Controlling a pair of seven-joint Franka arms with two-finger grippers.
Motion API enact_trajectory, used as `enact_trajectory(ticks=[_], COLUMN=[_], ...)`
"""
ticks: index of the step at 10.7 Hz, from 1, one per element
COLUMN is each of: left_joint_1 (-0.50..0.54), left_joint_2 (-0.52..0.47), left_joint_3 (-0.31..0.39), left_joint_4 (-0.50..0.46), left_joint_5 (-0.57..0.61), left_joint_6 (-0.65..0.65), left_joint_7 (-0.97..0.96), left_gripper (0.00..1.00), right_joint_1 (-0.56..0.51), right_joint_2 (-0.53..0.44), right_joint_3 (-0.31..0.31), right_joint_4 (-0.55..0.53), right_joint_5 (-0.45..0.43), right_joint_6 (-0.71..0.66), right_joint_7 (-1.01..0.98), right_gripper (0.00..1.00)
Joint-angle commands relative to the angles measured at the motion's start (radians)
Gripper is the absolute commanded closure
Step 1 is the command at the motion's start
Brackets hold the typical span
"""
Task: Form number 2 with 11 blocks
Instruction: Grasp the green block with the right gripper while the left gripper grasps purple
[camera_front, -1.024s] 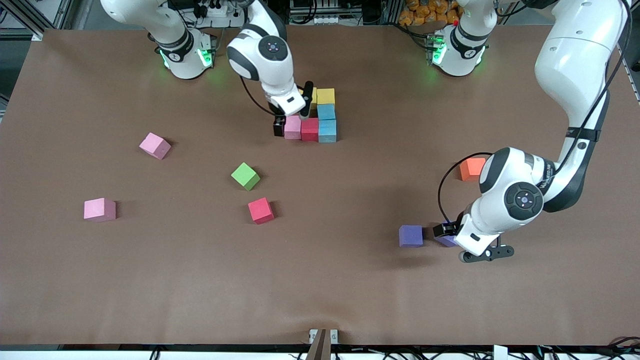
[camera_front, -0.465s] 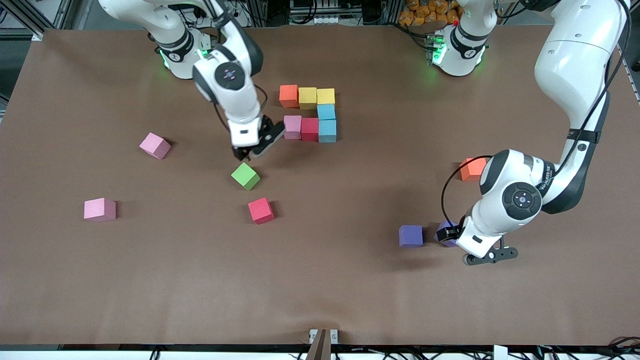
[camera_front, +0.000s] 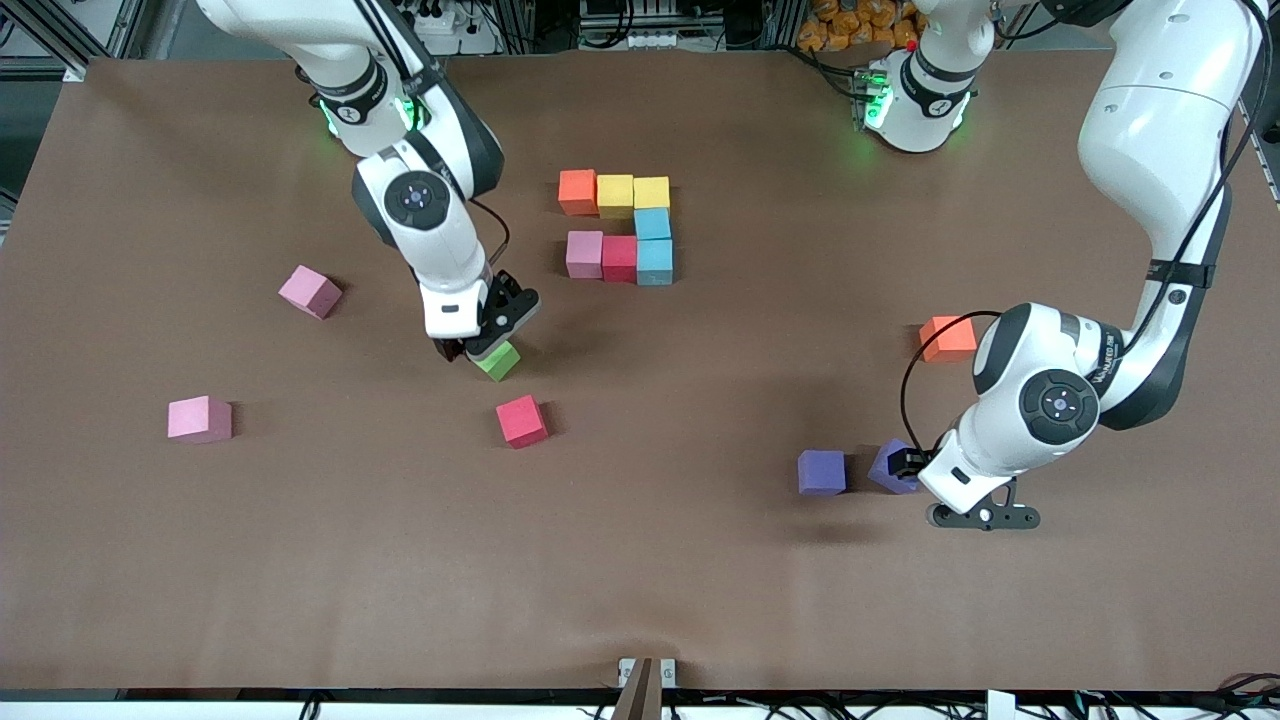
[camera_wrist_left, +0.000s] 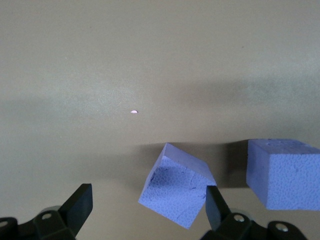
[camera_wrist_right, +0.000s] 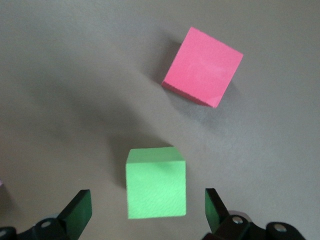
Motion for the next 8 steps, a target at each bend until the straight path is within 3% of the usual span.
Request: enact_trajectory(ticks=[1,6,8], left_joint_1=[0.002,0.013,0.013], left_joint_2=[0.004,-0.023,-0.027], left_joint_3=[0.001,-0.007,-0.043], left_joint_4=[0.005,-0.046,-0.046], left_joint_5=[0.019,0.011,0.013], left_joint_6=[0.009,-0.013,-0.014], left_joint_7=[0.083,0.194,0.263], left_gripper=[0.00,0.00,0.00], right_joint_1=[-0.045,-0.059,-0.059], right_joint_2=[0.072,0.095,0.104], right_joint_3=[0.017,0.018,0.018], right_joint_4=[0.049,0.038,0.038], right_joint_5=[-0.020,-0.017,-0.014], right_joint_6=[0.016,0.020,0.020], right_joint_7=[-0.090,-0.128,-0.127], right_gripper=[0.00,0.00,0.00])
